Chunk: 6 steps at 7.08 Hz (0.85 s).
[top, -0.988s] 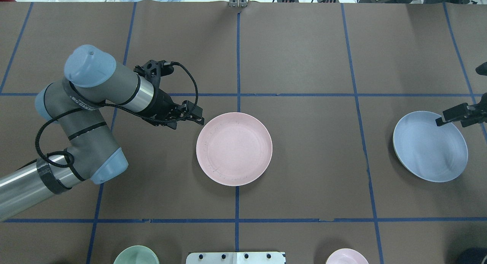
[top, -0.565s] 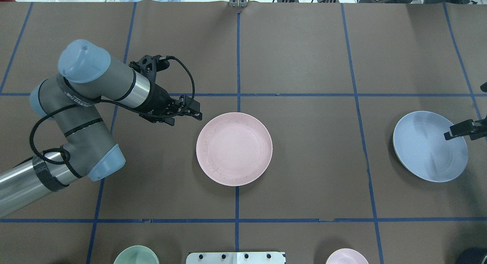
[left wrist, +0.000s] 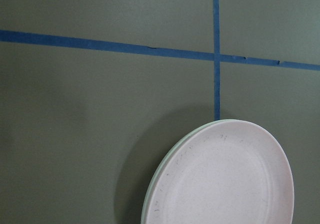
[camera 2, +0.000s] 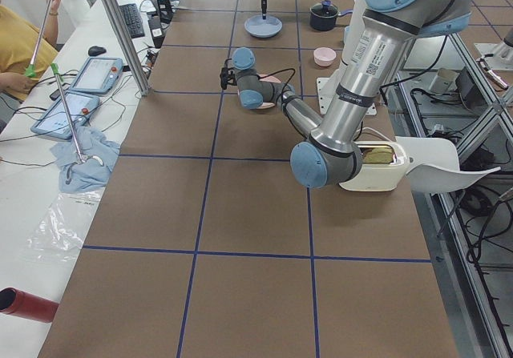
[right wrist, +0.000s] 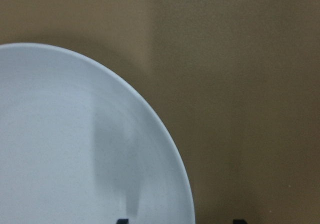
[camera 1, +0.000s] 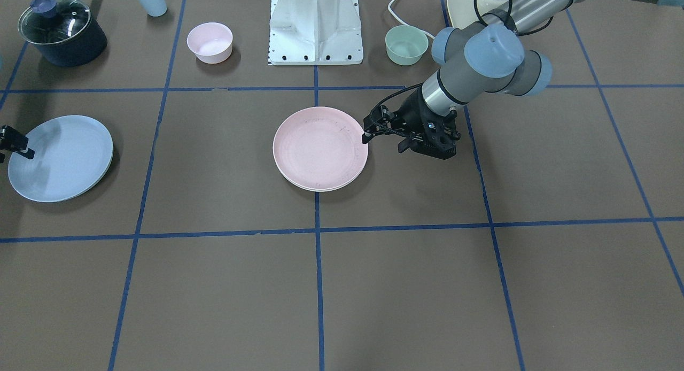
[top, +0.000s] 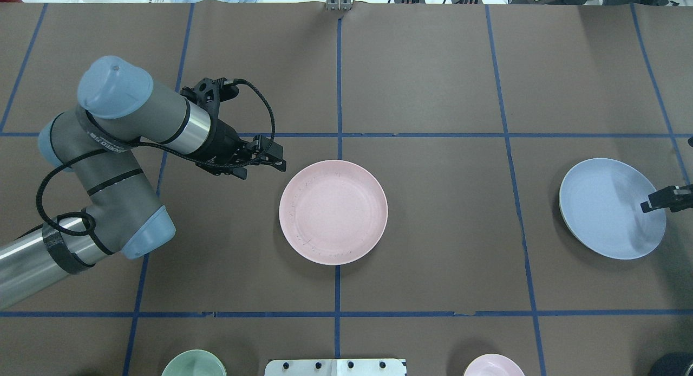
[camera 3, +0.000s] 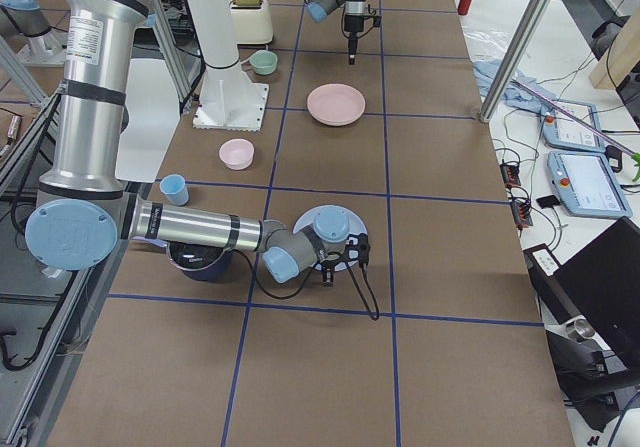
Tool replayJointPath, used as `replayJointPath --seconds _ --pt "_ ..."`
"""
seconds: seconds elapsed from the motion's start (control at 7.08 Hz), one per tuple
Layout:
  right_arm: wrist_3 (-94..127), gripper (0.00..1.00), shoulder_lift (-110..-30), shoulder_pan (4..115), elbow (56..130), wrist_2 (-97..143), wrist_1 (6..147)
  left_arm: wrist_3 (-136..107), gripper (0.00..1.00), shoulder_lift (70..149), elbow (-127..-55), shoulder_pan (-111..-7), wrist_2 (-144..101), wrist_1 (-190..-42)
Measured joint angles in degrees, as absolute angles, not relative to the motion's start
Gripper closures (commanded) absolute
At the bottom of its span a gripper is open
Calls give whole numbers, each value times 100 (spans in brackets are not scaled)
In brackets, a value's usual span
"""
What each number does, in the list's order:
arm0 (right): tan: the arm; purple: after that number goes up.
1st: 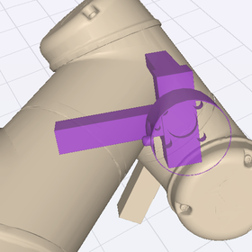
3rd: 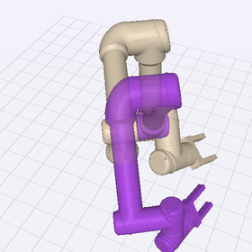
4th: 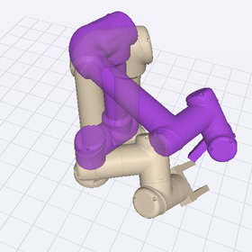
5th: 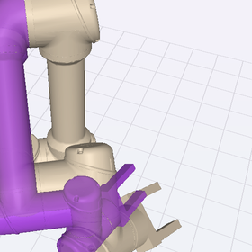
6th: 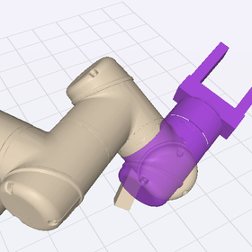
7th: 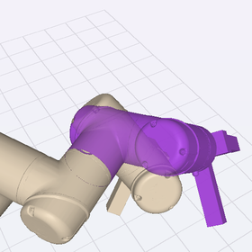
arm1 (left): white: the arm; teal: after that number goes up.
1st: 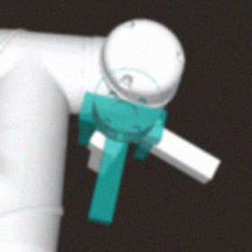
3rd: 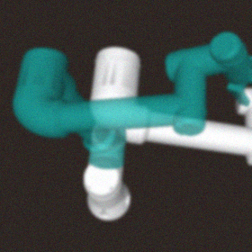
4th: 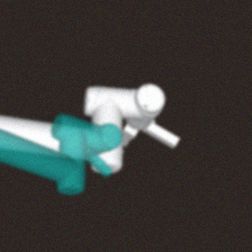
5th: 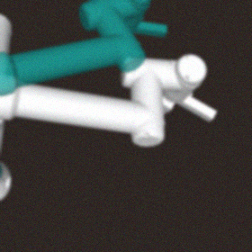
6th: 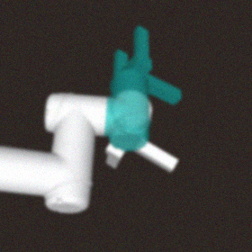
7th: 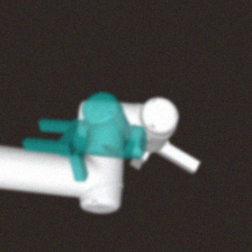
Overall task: Stack three plates with pink and blue
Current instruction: 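Reach the right gripper to the light blue plate rim and grasp it, then carry the light blue plate with the right gripper onto the pink plate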
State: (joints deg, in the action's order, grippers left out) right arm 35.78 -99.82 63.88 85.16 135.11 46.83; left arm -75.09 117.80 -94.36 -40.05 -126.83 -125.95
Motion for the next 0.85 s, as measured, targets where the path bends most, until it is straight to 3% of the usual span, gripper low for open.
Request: replayJointPath --seconds 0.56,0.85 --pt "3626 100 -9953 6386 8459 13633 4567 -7506 0 11735 -9445 -4011 -12683 -12603" --pt "4093 100 -9836 6389 8975 13958 4621 -7487 0 11721 -9466 -4034 -12693 -12606"
